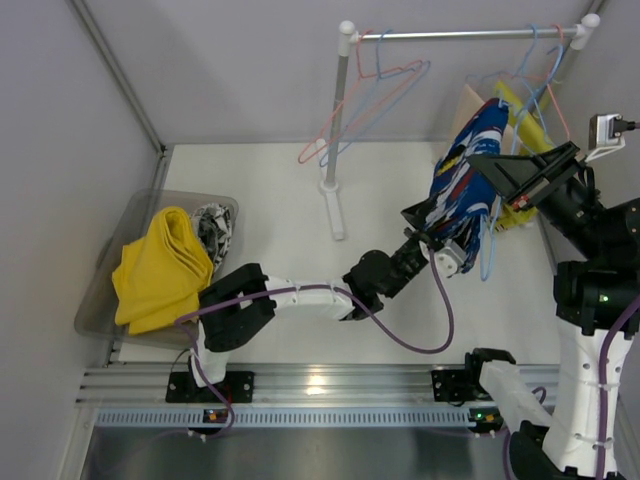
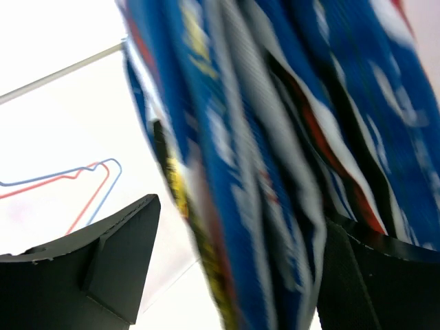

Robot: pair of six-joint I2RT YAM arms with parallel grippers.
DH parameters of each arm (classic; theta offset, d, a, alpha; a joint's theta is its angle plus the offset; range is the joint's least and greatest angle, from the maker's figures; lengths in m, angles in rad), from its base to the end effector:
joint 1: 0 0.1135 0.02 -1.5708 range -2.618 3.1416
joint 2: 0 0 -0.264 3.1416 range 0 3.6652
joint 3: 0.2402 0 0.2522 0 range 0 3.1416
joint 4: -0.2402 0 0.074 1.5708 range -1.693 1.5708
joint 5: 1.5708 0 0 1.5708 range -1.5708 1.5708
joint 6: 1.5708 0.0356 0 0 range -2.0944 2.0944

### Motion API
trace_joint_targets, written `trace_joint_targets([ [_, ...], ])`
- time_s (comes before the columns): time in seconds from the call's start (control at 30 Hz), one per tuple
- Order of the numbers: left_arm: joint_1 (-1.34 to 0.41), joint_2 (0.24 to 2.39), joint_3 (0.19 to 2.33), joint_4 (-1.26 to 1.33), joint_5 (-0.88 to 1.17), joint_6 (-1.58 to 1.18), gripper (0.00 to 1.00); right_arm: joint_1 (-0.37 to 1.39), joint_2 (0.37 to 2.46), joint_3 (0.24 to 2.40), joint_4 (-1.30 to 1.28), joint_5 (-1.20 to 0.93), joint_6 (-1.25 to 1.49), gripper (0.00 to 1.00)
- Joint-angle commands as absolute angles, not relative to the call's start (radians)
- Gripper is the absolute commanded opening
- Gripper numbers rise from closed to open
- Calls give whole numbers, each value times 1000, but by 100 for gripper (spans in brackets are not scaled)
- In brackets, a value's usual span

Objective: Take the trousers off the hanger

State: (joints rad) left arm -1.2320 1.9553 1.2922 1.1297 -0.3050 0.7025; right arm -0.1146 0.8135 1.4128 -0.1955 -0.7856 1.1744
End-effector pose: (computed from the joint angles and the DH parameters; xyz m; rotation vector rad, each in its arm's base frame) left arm 0.1581 -0.4166 0.3033 0.7489 0.8492 -0.3037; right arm 0.1005 0.0138 0.5320 0.1190 1.4122 1.3482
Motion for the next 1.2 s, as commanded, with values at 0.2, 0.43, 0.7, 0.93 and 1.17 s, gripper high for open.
trace_joint_targets([
  [0.2,-1241,1950,1436,1183,-362,718,79,-127,767,1410,8,-776,1141,0],
  [0.43,-1243,1947,1460,1183,-337,719,79,-127,756,1387,2,-773,1131,0],
  [0.7,-1272,1925,1378,1166,-328,709,96,-127,781,1414,54,-764,1163,0],
  [0.93,-1272,1945,1427,1172,-354,713,96,-127,769,1393,49,-769,1157,0],
  [1.17,-1269,1957,1477,1197,-368,739,99,-127,759,1382,41,-770,1152,0],
])
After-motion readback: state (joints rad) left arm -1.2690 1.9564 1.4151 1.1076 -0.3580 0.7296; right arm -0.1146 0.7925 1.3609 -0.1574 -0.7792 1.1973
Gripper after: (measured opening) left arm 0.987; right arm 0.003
